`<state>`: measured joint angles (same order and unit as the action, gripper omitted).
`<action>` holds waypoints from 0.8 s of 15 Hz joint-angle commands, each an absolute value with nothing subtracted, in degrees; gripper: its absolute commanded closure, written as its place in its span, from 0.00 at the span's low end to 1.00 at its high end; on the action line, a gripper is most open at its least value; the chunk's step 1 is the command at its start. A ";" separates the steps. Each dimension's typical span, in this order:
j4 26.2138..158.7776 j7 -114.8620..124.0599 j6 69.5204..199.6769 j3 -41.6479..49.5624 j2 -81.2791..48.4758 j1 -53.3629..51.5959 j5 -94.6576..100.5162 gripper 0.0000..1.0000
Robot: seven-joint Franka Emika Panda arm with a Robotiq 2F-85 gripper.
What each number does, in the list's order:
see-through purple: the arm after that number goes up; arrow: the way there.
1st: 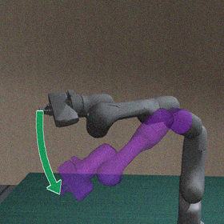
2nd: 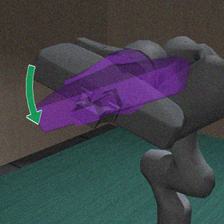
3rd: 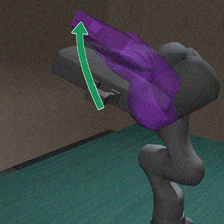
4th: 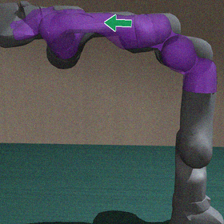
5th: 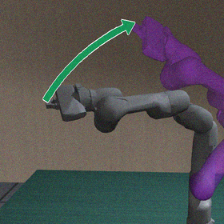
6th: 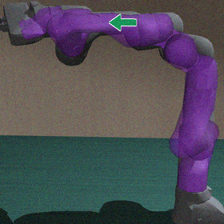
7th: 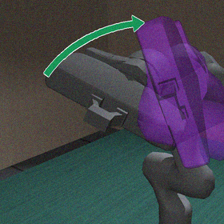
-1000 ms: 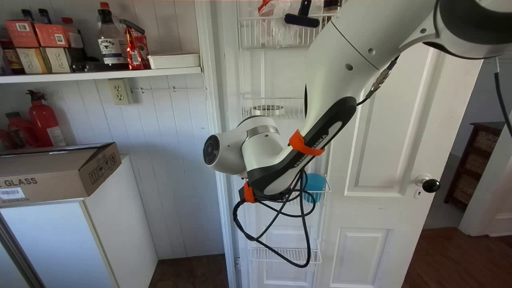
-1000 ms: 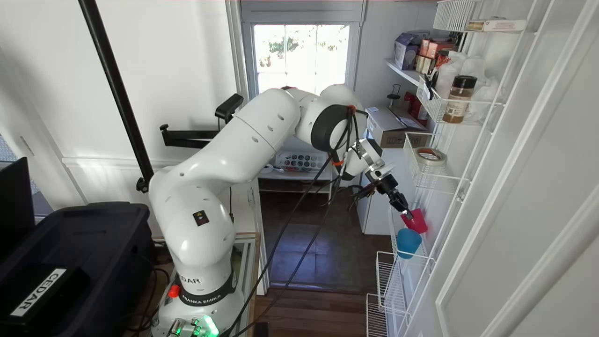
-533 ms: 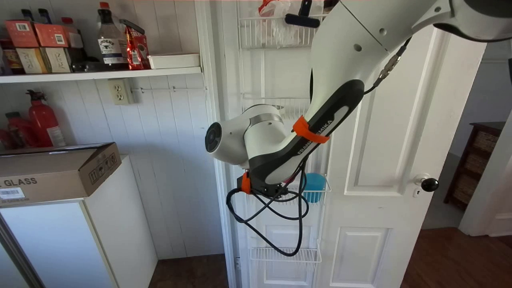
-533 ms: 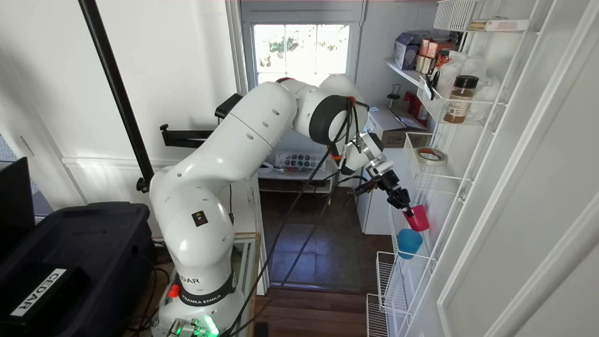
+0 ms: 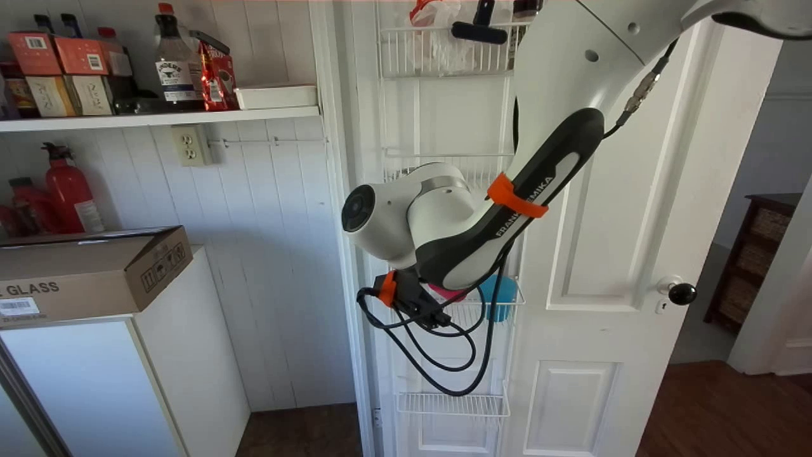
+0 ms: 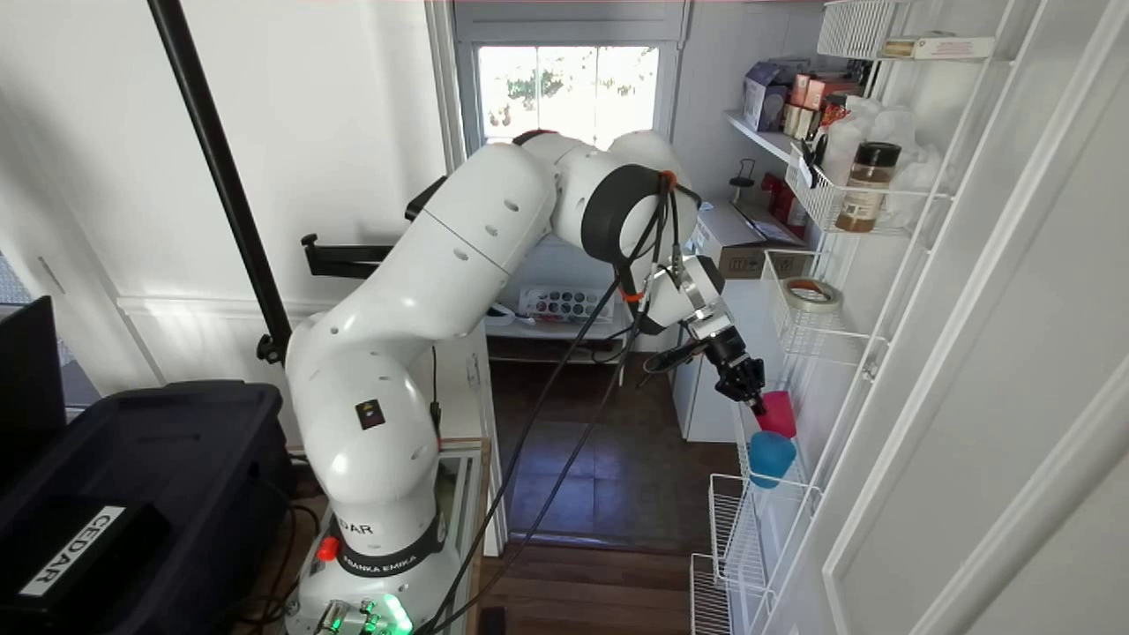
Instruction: Place the pink cup upright
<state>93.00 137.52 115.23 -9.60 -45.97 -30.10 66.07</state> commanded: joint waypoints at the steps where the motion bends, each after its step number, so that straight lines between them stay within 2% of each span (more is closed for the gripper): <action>1: 98.10 144.47 120.68 -10.41 -42.85 -27.78 65.62 0.99; 10: 101.20 152.99 129.79 -9.86 -41.13 -24.36 65.56 0.99; 12: 98.28 150.89 127.94 -9.39 -43.43 -25.26 65.70 0.96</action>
